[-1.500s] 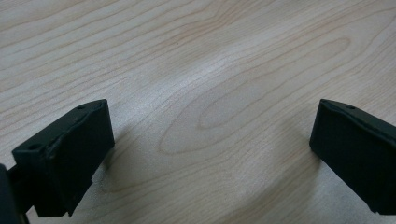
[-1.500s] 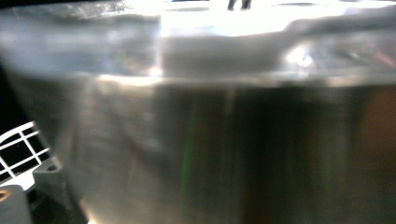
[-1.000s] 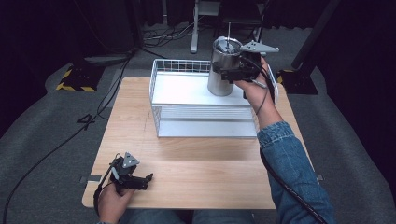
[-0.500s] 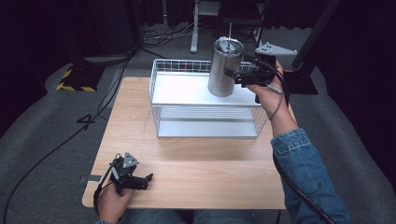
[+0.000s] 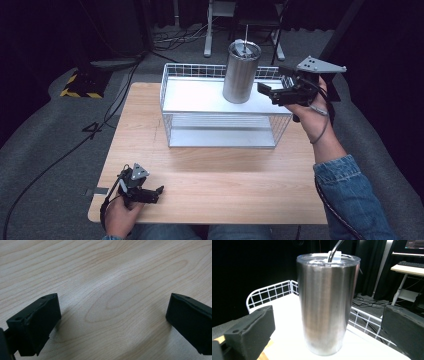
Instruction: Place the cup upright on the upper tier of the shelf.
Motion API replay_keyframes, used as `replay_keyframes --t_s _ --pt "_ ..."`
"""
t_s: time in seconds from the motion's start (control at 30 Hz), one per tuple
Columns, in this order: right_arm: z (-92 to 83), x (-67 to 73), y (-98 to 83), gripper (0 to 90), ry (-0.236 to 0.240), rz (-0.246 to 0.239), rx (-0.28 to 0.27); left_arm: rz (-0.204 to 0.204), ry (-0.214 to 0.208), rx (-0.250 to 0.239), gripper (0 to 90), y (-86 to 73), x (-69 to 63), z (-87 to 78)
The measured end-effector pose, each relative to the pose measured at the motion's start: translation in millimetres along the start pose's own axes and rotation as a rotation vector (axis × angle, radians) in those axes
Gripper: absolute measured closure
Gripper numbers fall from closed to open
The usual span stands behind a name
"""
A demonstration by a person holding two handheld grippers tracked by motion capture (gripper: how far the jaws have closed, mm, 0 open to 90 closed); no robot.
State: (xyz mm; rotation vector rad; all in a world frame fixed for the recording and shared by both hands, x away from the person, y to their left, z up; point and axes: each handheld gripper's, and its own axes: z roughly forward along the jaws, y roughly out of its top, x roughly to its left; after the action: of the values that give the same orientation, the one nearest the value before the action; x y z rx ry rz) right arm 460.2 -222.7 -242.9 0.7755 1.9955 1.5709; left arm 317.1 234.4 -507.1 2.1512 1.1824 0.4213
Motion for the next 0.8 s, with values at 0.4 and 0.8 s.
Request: replay_keyframes --t_s 0.4,0.8 --pt "-44.6 2.0 -21.0 0.0 0.011 -0.008 0.014 -0.003 0.0 0.0 0.2 0.3 -0.1 0.3" --pt "-78.7 1.5 -47.6 0.0 -0.004 -0.006 0.047 0.001 0.003 0.002 0.2 2.0 0.6 1.4"
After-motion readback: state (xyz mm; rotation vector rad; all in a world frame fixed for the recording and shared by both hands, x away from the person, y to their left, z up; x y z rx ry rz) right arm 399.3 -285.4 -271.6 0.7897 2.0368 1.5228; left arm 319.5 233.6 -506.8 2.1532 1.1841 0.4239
